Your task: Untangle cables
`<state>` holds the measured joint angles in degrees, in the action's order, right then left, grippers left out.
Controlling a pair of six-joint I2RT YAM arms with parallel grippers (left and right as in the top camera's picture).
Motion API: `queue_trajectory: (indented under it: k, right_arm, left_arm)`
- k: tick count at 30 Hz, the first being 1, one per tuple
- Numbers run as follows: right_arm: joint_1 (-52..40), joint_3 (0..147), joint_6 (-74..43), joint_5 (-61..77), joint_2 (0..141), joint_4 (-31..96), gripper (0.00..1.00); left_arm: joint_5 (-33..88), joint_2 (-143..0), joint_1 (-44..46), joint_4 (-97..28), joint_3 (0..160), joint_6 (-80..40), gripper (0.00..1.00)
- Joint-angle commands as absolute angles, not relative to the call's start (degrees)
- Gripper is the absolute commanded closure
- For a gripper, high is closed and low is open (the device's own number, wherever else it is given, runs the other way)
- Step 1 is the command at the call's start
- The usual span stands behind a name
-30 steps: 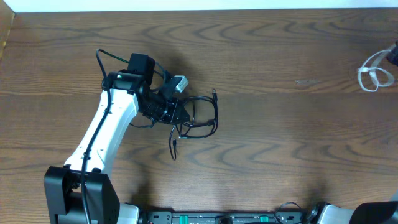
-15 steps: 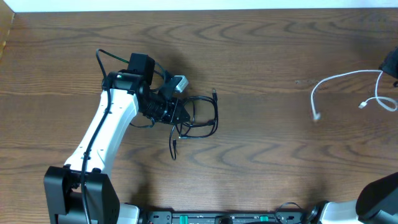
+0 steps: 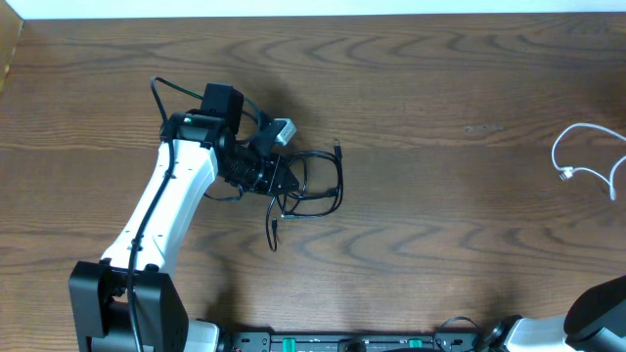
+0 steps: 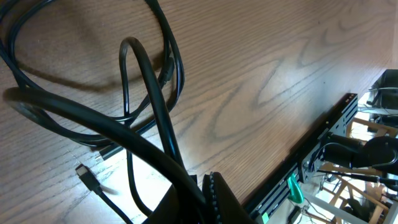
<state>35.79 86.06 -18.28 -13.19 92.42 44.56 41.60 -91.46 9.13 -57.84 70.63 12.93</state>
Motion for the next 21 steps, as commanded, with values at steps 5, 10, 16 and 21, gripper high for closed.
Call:
queue_trajectory:
  k: [5,10,16,21]
  right_arm:
    - [35.9,85.8,-20.3,-9.7,92.3,44.1,0.29]
    - [35.8,85.8,-20.3,-4.7,92.3,44.0,0.24]
    - [35.6,85.5,-20.3,2.0,92.3,45.9,0.23]
    - [33.0,84.5,-16.9,15.6,92.3,48.9,0.22]
  left_arm:
    - [41.3,-91.3,9.1,-57.8,70.3,13.7,0.9]
    - [41.3,-91.3,9.1,-57.8,70.3,13.7,0.9]
    - [41.4,-91.3,9.3,-57.3,70.3,13.4,0.9]
    - [53.9,-91.3,11.9,-49.9,70.3,11.7,0.9]
